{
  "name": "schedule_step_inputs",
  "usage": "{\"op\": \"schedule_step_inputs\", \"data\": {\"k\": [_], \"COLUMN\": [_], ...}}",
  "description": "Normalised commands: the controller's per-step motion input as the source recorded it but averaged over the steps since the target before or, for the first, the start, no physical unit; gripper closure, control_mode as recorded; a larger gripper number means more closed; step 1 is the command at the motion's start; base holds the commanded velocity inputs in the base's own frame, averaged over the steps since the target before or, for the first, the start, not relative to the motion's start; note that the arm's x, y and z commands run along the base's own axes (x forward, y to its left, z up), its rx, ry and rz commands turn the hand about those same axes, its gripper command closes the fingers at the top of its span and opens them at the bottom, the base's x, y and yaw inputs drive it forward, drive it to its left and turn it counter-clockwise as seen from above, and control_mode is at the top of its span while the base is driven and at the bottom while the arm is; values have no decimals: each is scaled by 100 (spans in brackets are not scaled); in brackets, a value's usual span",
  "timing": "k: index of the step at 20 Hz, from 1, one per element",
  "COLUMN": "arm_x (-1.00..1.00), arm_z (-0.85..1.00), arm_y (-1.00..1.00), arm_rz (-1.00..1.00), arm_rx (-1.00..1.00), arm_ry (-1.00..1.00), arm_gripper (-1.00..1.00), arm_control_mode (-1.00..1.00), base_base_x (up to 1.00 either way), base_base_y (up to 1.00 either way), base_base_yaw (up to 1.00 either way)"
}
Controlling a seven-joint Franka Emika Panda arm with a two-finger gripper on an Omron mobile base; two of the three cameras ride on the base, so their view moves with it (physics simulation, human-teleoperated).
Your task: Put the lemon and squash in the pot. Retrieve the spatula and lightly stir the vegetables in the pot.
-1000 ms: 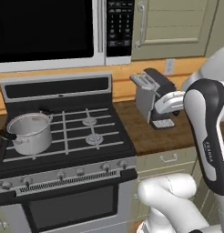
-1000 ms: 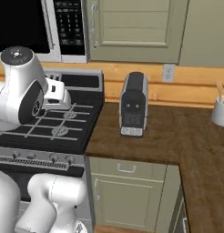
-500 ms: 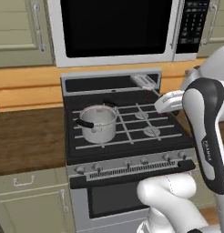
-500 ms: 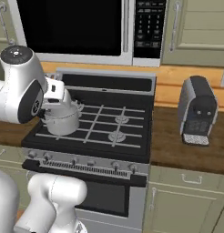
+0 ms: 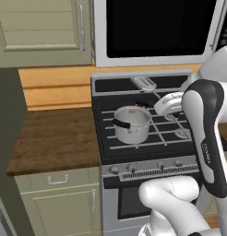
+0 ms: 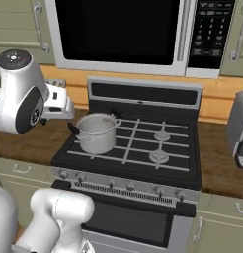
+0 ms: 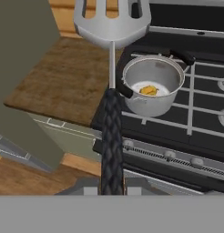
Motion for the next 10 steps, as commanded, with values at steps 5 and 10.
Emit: {"op": "schedule_step_inputs", "data": {"k": [5, 10], "arm_x": [0, 0], "arm_z": [0, 0], "arm_y": [0, 0], "arm_rz": [0, 0], "arm_rx": [0, 0], "arm_ry": [0, 0], "arm_gripper": [100, 100], "arm_control_mode": [100, 100], "base_base_x": [22, 43], "base_base_y": [3, 26], "base_base_yaw": [-17, -12]}}
